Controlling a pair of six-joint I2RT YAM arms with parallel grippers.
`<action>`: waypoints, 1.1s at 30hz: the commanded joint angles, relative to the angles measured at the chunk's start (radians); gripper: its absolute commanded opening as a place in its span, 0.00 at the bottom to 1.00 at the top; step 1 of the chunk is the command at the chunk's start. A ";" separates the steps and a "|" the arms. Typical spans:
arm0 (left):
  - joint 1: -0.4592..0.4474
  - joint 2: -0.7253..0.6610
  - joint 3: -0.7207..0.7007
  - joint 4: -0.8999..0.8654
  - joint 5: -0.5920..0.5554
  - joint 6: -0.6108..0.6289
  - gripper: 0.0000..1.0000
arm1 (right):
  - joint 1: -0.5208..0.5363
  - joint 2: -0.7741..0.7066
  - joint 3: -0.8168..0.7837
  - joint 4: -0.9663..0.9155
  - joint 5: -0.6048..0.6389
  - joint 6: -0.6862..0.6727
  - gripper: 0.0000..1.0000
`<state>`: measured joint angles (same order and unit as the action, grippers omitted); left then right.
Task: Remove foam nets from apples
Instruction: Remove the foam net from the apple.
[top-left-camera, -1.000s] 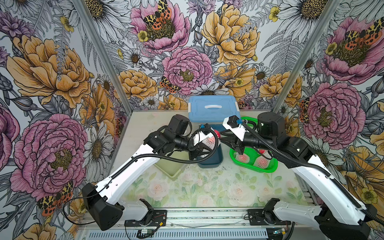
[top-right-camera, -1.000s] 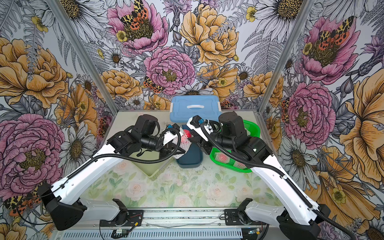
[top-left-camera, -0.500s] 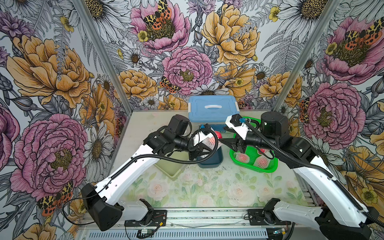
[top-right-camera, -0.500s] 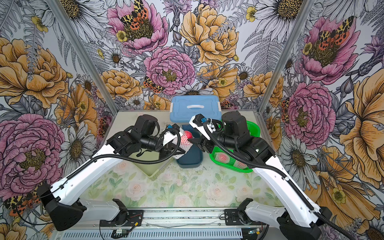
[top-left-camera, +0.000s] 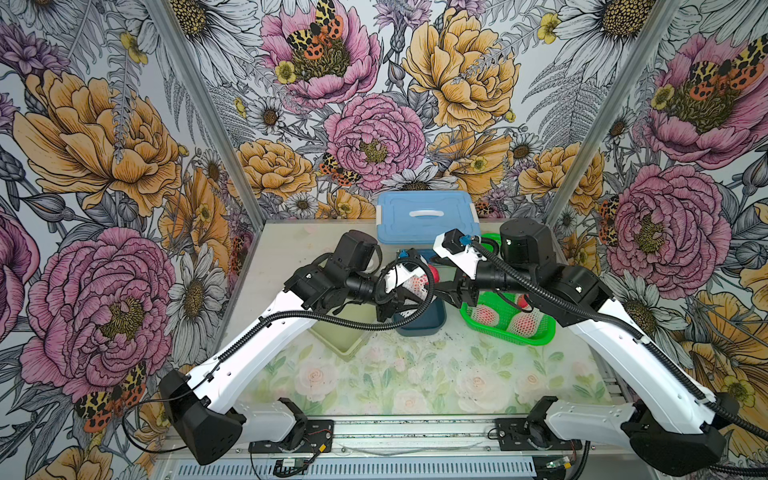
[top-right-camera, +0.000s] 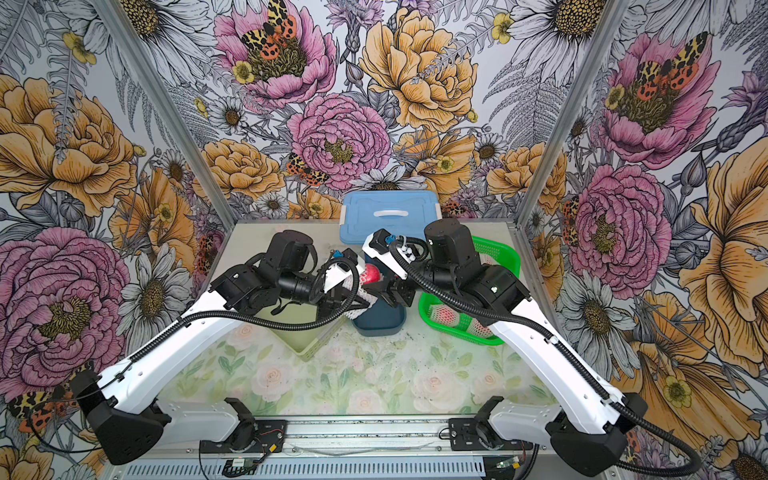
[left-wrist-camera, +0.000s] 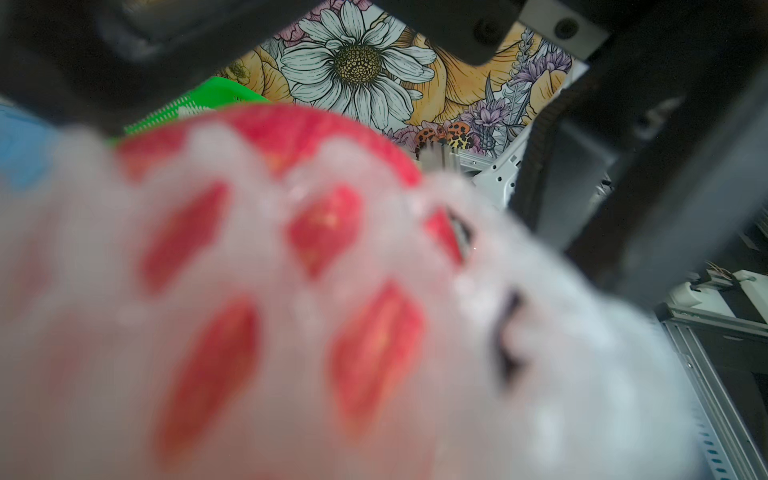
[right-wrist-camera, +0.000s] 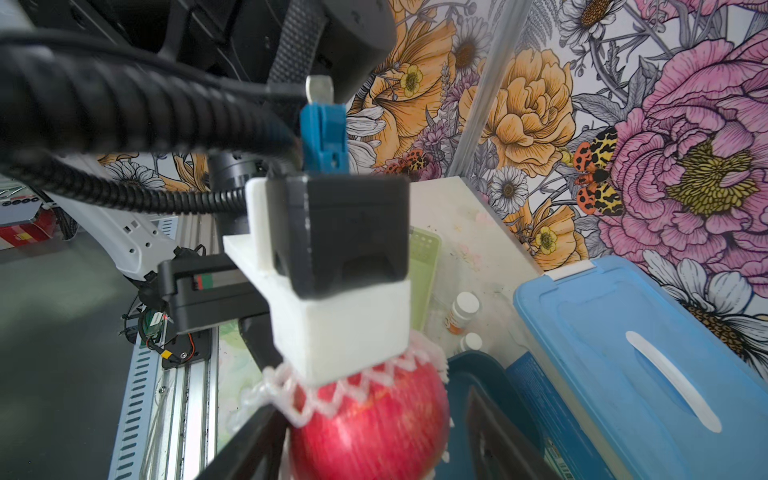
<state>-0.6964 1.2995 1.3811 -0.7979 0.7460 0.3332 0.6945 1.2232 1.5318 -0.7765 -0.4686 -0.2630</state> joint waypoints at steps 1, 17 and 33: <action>-0.006 -0.019 0.000 0.036 -0.003 0.018 0.00 | 0.014 0.026 0.032 0.005 -0.006 -0.010 0.71; -0.001 -0.028 -0.001 0.039 -0.016 0.021 0.00 | 0.025 0.025 0.008 -0.024 0.091 0.005 0.65; 0.002 -0.022 -0.001 0.040 -0.022 0.019 0.00 | -0.056 -0.071 -0.009 -0.027 0.067 0.008 0.47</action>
<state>-0.6964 1.2995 1.3811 -0.7788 0.7238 0.3332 0.6537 1.1839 1.5265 -0.8005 -0.3817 -0.2588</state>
